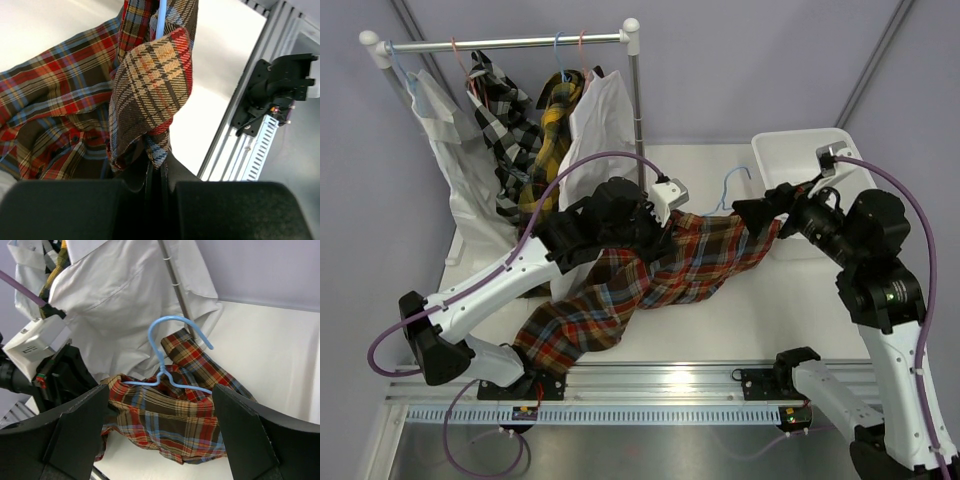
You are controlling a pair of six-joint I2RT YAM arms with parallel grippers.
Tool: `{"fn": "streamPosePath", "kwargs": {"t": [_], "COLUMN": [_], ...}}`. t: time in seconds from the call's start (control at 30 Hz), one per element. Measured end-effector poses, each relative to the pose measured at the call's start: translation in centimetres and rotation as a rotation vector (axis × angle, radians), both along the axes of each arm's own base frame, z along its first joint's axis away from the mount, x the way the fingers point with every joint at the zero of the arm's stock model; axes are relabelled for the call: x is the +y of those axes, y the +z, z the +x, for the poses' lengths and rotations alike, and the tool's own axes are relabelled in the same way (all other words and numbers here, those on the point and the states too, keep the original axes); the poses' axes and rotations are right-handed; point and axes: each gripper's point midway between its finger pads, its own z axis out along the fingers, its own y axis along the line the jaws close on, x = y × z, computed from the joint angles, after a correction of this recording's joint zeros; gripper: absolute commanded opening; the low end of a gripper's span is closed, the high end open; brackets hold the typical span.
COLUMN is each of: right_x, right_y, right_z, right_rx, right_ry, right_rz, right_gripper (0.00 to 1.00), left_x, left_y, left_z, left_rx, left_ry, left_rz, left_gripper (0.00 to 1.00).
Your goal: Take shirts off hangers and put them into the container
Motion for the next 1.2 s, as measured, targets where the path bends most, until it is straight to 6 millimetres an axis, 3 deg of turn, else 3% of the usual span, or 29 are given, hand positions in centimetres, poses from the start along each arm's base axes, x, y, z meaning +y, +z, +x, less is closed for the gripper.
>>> {"fn": "streamPosePath", "kwargs": {"t": [0.27, 0.47, 0.73, 0.77, 0.9, 0.93, 1.0, 1.1, 1.2], "right_x": [3.4, 5.3, 6.0, 6.0, 6.2, 6.2, 6.1, 6.0, 5.7], "right_y": [-1.2, -3.3, -4.8, -4.8, -5.0, -5.1, -5.6, -6.1, -6.2], "right_z": [2.4, 4.8, 6.9, 7.0, 7.2, 7.3, 7.4, 7.4, 7.2], "right_rx": [0.042, 0.091, 0.114, 0.110, 0.099, 0.094, 0.095, 0.100, 0.092], "right_ry": [0.069, 0.067, 0.041, 0.038, 0.042, 0.041, 0.035, 0.035, 0.024], "right_rz": [0.001, -0.034, -0.058, -0.057, -0.057, -0.066, -0.078, -0.089, -0.098], "right_gripper": [0.90, 0.78, 0.46, 0.37, 0.15, 0.05, 0.00, 0.00, 0.00], "left_x": [0.1, 0.1, 0.1, 0.1, 0.1, 0.1, 0.1, 0.3, 0.2], "left_y": [-0.1, -0.1, -0.5, -0.5, -0.4, -0.5, -0.4, -0.7, -0.6], "left_z": [0.5, 0.5, 0.5, 0.5, 0.6, 0.6, 0.6, 0.4, 0.4], "left_rx": [-0.013, -0.012, -0.009, -0.009, -0.012, -0.010, -0.009, 0.006, 0.010], "left_ry": [0.026, 0.026, 0.027, 0.027, 0.028, 0.028, 0.031, 0.035, 0.039], "left_rz": [0.006, 0.007, 0.011, 0.011, 0.007, 0.010, 0.007, 0.017, 0.012], "left_gripper": [0.00, 0.00, 0.00, 0.00, 0.00, 0.00, 0.00, 0.00, 0.27]}}
